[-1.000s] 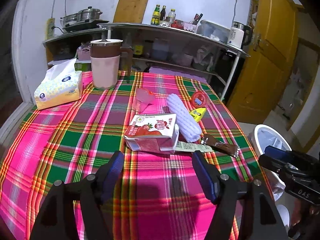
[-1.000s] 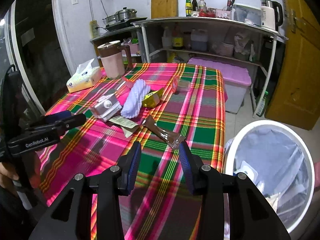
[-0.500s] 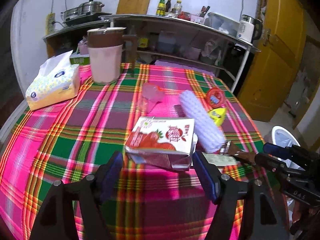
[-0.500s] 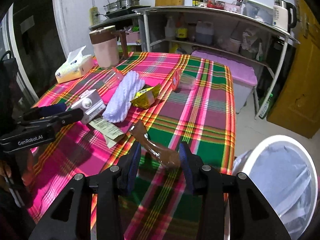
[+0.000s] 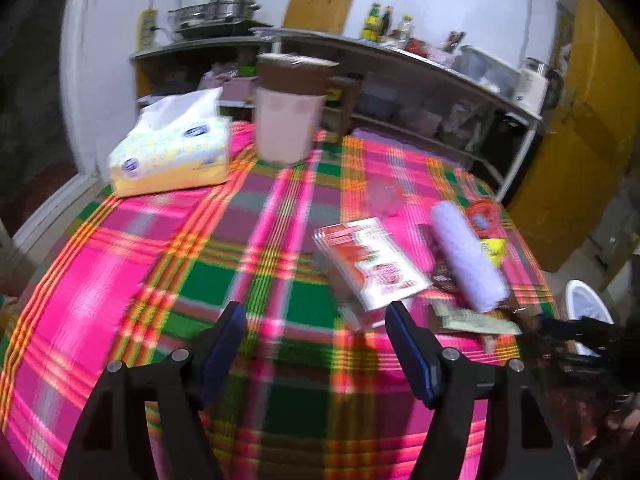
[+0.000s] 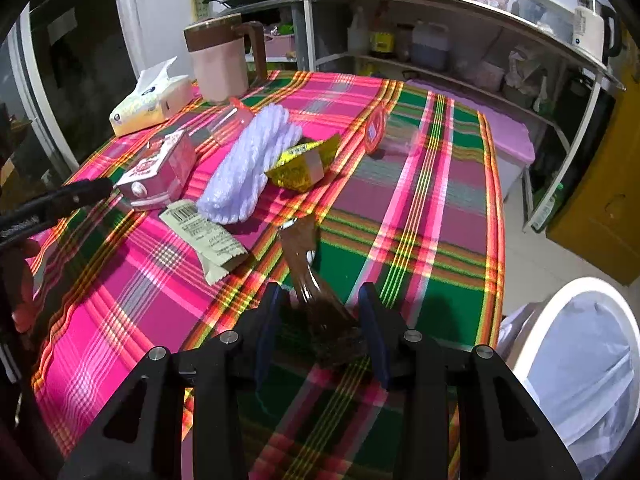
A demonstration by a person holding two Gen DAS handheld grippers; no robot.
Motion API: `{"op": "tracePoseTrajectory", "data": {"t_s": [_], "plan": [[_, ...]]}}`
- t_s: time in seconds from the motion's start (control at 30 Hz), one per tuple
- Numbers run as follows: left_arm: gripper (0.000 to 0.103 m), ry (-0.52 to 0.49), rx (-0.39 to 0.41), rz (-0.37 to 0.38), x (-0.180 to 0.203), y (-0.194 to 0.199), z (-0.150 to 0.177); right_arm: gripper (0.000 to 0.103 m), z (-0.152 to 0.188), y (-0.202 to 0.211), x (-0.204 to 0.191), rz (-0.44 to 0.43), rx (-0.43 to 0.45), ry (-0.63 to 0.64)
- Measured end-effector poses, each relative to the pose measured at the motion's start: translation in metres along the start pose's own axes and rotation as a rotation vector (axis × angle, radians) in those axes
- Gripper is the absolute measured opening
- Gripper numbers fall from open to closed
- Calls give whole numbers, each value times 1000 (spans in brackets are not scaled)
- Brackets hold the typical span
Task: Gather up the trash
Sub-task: 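Grasp the pink strawberry milk carton with the left tool while the right tool holds the wrapper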
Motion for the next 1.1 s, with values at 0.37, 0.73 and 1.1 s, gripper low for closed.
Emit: {"op": "tracePoseTrajectory", "data": {"t_s": [0.37, 0.73, 1.1], "plan": [[72, 22, -23, 1, 39, -35, -8, 20, 5, 7, 2, -1, -2, -81], [71, 64, -95, -95, 22, -56, 1, 20, 7, 10, 4, -11, 7, -103], [55, 38, -76, -37, 20, -33, 12, 20, 12, 28, 0, 6, 30, -127]]}}
Point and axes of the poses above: each gripper's, at about its wrist camera, not at the fingertips, and y roughly against the way its jaws point, x to its right, z to its underside, the point moved 1 cm from there along -y, roughly the way its jaws point, and after that the axes turned 12 degrees about x, right-handed, at the moved point
